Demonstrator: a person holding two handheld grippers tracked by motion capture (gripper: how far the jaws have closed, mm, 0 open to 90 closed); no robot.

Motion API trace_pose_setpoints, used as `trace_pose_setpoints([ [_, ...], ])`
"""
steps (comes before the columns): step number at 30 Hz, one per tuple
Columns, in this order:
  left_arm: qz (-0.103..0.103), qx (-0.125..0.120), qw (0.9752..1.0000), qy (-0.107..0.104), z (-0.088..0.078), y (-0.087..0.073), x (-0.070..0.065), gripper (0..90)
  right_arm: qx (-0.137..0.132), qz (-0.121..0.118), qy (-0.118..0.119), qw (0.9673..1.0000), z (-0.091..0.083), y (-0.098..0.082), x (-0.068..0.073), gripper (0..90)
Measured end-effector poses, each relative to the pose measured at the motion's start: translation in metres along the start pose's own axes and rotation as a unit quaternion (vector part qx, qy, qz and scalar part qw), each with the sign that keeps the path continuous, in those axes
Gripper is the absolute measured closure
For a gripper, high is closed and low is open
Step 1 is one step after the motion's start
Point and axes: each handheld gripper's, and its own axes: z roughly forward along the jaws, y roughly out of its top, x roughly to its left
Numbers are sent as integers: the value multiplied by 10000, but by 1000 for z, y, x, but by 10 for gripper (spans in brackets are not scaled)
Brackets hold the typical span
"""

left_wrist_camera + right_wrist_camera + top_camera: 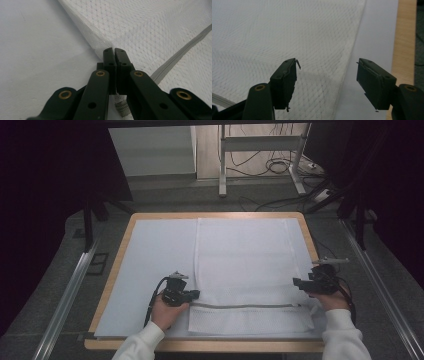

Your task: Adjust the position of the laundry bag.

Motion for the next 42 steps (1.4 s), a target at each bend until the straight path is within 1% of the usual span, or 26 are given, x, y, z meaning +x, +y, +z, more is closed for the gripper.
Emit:
trace_pose_setpoints([
  [1, -10, -10, 10000, 5, 0, 0, 0, 893, 0, 0, 0, 10000, 0, 0, 0, 324],
  [3, -13, -15, 10000, 12, 0, 0, 0, 893, 185, 94, 58, 9998, 8, -2, -4, 342],
  [7, -17, -14, 10000, 8, 0, 0, 0, 893, 234, 178, 77, 9995, 11, -2, -8, 376],
  [8, -16, -17, 10000, 7, 0, 0, 0, 893, 260, 231, 94, 9994, 12, -3, -10, 408],
  [9, -15, -20, 10000, 10, 0, 0, 0, 893, 260, 231, 94, 9994, 12, -3, -10, 408],
  [10, -13, -26, 10000, 10, 0, 0, -1, 892, 289, 286, 121, 9991, 13, -4, -12, 424],
  [13, -12, -25, 10000, 6, 0, 0, -1, 893, 344, 302, 149, 9988, 15, -4, -13, 430],
  [15, -13, -18, 10000, 6, 0, 0, -1, 893, 425, 330, 176, 9984, 17, -5, -14, 447],
  [18, -20, -13, 10000, -1, 1, 0, -1, 893, 473, 326, 172, 9982, 18, -5, -14, 462],
  [20, -19, -18, 10000, -1, 0, 0, 0, 892, 569, 321, 179, 9977, 22, -6, -14, 509],
  [24, -26, -21, 10000, -18, 0, 0, 0, 892, 670, 297, 198, 9971, 24, -5, -12, 579],
  [28, -22, -20, 10000, -22, 0, 0, 0, 893, 764, 193, 180, 9967, 26, -5, -10, 644],
  [30, -25, -24, 10000, -26, 0, 0, 0, 892, 780, 123, 164, 9967, 26, -5, -8, 701],
  [31, -23, -28, 10000, -25, 0, 0, 0, 892, 780, 123, 164, 9967, 26, -5, -8, 701],
  [32, -18, -30, 10000, -25, 0, 0, 0, 892, 789, 104, 136, 9967, 26, -5, -8, 729],
  [33, -16, -30, 10000, -25, 0, 0, 0, 892, 795, 84, 126, 9967, 26, -5, -8, 780],
  [35, -21, -32, 10000, -28, 0, 0, 0, 893, 823, 72, 157, 9965, 27, -6, -8, 815],
  [36, -18, -31, 10000, -26, 0, 0, 0, 893, 823, 72, 157, 9965, 27, -6, -8, 815],
  [39, -6, -43, 10000, -24, -1, 1, 0, 893, 814, 73, 195, 9965, 27, -6, -9, 857],
  [42, -7, -58, 10000, -27, -2, 1, 0, 893, 803, 68, 209, 9965, 27, -6, -9, 863],
])
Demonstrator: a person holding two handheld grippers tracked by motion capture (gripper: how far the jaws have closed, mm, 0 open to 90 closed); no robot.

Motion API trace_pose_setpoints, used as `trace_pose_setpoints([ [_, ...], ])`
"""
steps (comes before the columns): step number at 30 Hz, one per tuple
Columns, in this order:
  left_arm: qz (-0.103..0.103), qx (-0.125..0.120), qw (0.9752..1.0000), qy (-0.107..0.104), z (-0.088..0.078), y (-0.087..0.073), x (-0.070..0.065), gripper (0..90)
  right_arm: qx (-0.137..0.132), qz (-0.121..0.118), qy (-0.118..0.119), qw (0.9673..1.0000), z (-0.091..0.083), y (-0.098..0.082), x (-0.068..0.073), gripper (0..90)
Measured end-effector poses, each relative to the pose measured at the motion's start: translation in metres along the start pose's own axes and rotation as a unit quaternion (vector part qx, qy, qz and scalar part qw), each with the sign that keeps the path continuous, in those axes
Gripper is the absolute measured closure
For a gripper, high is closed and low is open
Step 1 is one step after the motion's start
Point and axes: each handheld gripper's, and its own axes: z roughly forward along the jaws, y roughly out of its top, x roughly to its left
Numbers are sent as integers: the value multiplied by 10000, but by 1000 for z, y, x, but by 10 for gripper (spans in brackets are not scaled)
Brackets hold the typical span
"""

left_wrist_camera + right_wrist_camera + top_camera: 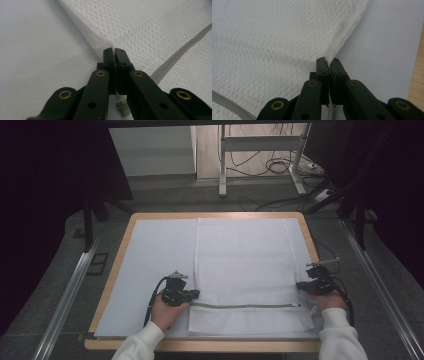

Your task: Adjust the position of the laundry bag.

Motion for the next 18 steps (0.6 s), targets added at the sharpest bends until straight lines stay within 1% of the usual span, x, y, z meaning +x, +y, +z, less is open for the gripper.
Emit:
trace_pose_setpoints([
  [8, -15, 10, 10000, -37, -1, 0, 2, 893, -51, -53, 6, 10000, -1, 0, 1, 868],
  [18, -26, -40, 10000, -43, -5, 1, 4, 893, -99, -107, 22, 9999, -3, 1, 3, 868],
])
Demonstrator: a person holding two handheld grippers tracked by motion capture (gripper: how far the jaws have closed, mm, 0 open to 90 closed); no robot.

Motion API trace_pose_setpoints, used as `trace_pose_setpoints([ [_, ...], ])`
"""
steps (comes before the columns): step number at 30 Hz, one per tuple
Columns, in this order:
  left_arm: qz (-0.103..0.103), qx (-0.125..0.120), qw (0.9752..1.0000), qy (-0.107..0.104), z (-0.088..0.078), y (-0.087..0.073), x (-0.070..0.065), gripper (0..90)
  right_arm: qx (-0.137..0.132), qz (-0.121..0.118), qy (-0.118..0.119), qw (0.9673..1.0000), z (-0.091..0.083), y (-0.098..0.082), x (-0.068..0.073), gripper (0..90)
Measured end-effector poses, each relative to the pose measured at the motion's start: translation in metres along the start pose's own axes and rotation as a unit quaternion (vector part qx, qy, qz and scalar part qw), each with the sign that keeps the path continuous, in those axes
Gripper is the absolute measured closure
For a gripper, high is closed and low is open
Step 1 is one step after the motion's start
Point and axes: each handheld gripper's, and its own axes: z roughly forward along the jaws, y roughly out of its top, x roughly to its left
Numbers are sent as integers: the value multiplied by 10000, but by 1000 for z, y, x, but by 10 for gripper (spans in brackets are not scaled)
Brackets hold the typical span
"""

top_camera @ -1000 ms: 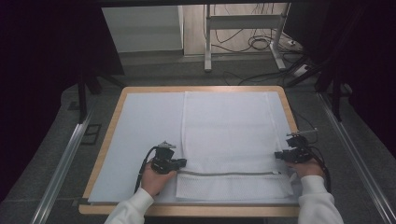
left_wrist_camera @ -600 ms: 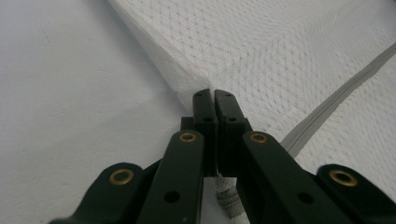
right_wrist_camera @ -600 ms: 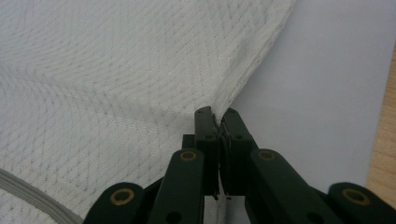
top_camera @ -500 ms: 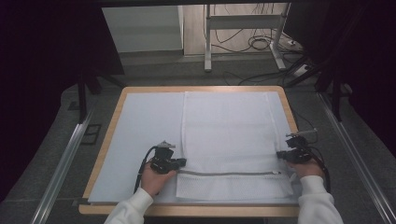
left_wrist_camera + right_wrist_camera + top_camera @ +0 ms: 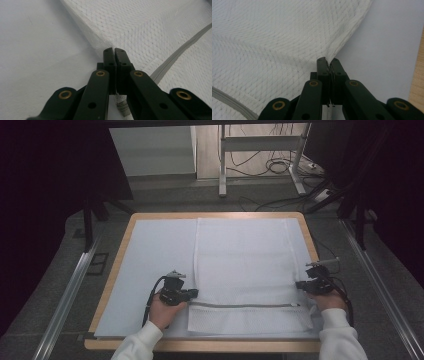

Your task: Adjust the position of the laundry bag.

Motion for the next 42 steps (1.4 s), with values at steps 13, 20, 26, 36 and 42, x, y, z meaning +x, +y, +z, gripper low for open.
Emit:
trace_pose_setpoints([
  [13, -56, -67, 10000, -15, -9, -2, 6, 894, -101, -84, 114, 9998, -1, 2, 6, 870],
  [20, -71, -94, 9999, -27, -16, -4, 11, 893, -157, -142, 146, 9997, -2, 4, 11, 870],
  [26, -78, -128, 9999, -24, -21, -4, 13, 894, -154, -202, 155, 9996, 0, 6, 17, 870],
  [36, -96, -123, 9999, -24, -27, -7, 19, 893, -191, -192, 318, 9991, 0, 7, 21, 870],
  [42, -99, -133, 9999, 19, -30, -8, 21, 894, -194, -210, 361, 9989, 1, 7, 24, 870],
])
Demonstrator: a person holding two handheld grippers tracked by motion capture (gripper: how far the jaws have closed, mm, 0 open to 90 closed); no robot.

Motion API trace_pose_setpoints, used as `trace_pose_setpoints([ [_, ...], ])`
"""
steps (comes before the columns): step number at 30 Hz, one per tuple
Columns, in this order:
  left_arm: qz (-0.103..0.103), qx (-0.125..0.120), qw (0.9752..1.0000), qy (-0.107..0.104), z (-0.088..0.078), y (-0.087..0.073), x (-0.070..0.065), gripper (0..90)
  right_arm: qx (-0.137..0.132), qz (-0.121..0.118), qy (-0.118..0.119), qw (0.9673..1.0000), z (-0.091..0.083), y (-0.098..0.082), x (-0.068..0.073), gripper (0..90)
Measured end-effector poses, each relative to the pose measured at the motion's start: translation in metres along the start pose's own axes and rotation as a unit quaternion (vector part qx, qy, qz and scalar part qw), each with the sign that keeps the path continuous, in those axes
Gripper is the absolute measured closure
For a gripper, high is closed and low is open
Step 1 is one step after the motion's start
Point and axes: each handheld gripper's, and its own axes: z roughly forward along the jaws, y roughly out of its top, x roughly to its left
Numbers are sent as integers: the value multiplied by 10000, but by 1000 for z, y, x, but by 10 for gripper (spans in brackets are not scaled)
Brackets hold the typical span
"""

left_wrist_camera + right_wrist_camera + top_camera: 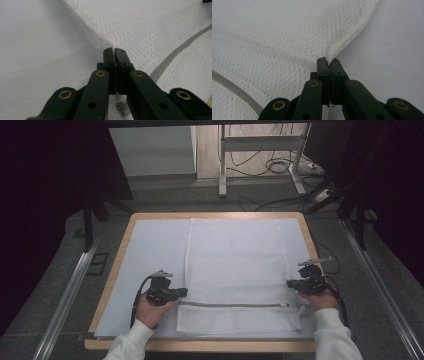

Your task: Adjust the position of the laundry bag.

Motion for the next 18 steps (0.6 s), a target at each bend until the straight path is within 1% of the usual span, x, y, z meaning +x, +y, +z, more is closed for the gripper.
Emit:
trace_pose_setpoints([
  [1, 2, -5, 10000, 12, -2, -1, 1, 894, -13, 10, 70, 10000, 0, 1, 1, 870],
  [4, -28, -27, 10000, 29, -6, -3, 5, 894, -25, 2, 116, 9999, 1, 1, 3, 870],
  [6, -42, -37, 10000, 46, -9, -4, 8, 893, -16, -76, 142, 9999, 3, 3, 8, 870],
  [11, -53, -44, 10000, 55, -13, -5, 10, 894, -9, -128, 138, 9998, 5, 4, 13, 870],
  [13, -54, -43, 10000, 61, -14, -6, 12, 894, 34, -172, 166, 9997, 6, 5, 15, 870],
  [18, -110, -53, 9999, 89, -17, -7, 16, 894, 73, -244, 170, 9995, 9, 6, 19, 870],
])
